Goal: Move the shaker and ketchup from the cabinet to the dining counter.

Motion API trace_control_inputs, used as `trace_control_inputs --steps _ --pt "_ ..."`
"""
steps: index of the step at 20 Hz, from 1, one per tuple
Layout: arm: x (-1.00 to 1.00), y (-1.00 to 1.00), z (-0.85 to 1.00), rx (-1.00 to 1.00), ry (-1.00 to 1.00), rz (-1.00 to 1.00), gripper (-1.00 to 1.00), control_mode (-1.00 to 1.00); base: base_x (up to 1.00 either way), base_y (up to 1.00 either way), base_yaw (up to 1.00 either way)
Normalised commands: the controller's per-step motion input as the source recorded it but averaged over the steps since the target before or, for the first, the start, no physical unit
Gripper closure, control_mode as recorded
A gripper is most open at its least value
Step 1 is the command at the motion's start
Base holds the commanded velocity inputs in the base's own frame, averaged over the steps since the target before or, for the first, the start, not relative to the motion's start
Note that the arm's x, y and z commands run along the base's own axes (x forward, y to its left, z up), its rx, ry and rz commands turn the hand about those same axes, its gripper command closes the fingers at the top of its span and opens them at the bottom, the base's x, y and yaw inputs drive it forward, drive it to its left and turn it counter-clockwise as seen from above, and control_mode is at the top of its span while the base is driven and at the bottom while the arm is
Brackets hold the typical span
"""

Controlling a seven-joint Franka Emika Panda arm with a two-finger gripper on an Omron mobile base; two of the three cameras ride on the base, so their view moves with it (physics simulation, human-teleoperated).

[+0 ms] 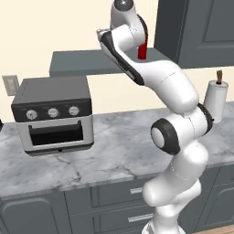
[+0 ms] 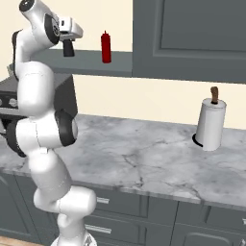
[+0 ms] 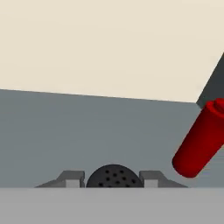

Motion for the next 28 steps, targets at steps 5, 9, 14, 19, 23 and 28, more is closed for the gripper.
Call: trace_control_inputs --steps 5,9,14,19,23,28 --pt "-1.00 -0.51 0.10 0.08 -0.13 0.00 1.00 -1.00 0.00 0.00 0.00" --pt "-1.00 -0.47 0.00 0.05 0.00 0.00 1.00 -1.00 0.00 0.00 0.00" --pt "-1.00 -0.44 0.00 0.02 0.00 0.00 1.00 -1.00 0.00 0.00 0.00" --pt "-1.00 -0.34 -0.04 0.00 0.00 0.00 1.00 -1.00 0.00 0.00 0.00" --pt "-1.00 -0.21 -0.19 0.00 0.00 0.00 1.00 -1.00 0.00 0.00 0.00" --pt "-0.85 -0.03 -0.39 0.00 0.06 0.00 1.00 -1.00 0.00 0.00 0.00"
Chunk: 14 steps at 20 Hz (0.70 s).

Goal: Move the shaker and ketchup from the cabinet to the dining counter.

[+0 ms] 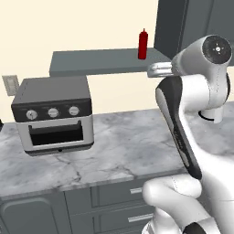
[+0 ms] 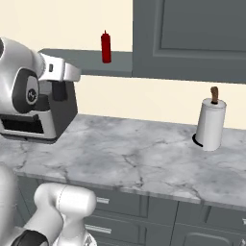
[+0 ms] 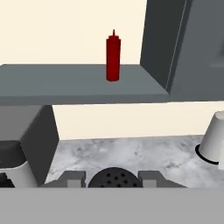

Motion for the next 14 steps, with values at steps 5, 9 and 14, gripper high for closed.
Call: trace_control_inputs --steps 5,9,14 --pt "-0.54 0.00 -0.44 0.00 0.13 0.00 1.00 -1.00 0.00 0.00 0.00" --pt "-0.31 0.00 -0.30 0.00 0.15 0.00 1.00 -1.00 0.00 0.00 0.00" --pt "-0.17 0.00 -0.06 0.00 0.03 0.00 1.00 1.00 -0.54 0.00 0.00"
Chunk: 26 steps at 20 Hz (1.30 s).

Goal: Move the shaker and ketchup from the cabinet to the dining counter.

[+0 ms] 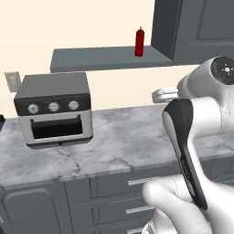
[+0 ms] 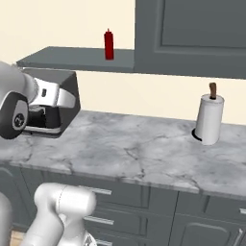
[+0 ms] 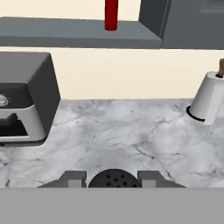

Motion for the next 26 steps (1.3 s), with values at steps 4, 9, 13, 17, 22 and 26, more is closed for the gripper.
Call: trace_control_inputs --steps 4,9,13,17,22,26 --pt "0.00 0.00 0.00 0.00 0.00 0.00 1.00 1.00 -1.00 0.00 0.00" --pt "0.00 0.00 0.00 0.00 0.00 0.00 1.00 1.00 -0.56 0.00 0.33" --pt "0.00 0.00 0.00 0.00 0.00 0.00 1.00 1.00 0.00 0.02 0.98" --pt "0.00 0.00 0.00 0.00 0.00 0.00 1.00 1.00 -0.01 0.01 0.99" --pt "0.00 0.00 0.00 0.00 0.00 0.00 1.00 1.00 -0.02 0.00 0.97" --pt "0.00 0.00 0.00 0.00 0.00 0.00 1.00 1.00 0.00 0.00 0.93"
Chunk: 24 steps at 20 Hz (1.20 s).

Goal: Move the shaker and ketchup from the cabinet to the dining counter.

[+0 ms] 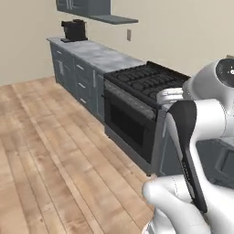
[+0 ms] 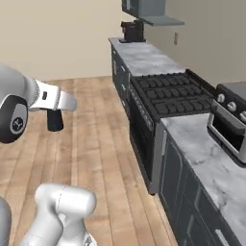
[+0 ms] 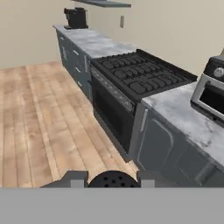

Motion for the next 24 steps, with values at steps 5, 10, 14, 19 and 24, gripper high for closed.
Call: trace_control_inputs --steps 5,10,14,19,24 --pt "0.00 0.00 0.00 0.00 0.00 0.00 1.00 1.00 0.00 0.02 0.89" --pt "0.00 0.00 0.00 0.00 0.00 0.00 1.00 1.00 0.00 0.00 0.85" --pt "0.00 0.00 0.00 0.00 0.00 0.00 1.00 1.00 0.02 0.00 0.73" --pt "0.00 0.00 0.00 0.00 0.00 0.00 1.00 1.00 0.80 -0.24 0.03" --pt "0.00 0.00 0.00 0.00 0.00 0.00 1.00 1.00 1.00 -0.66 -0.04"
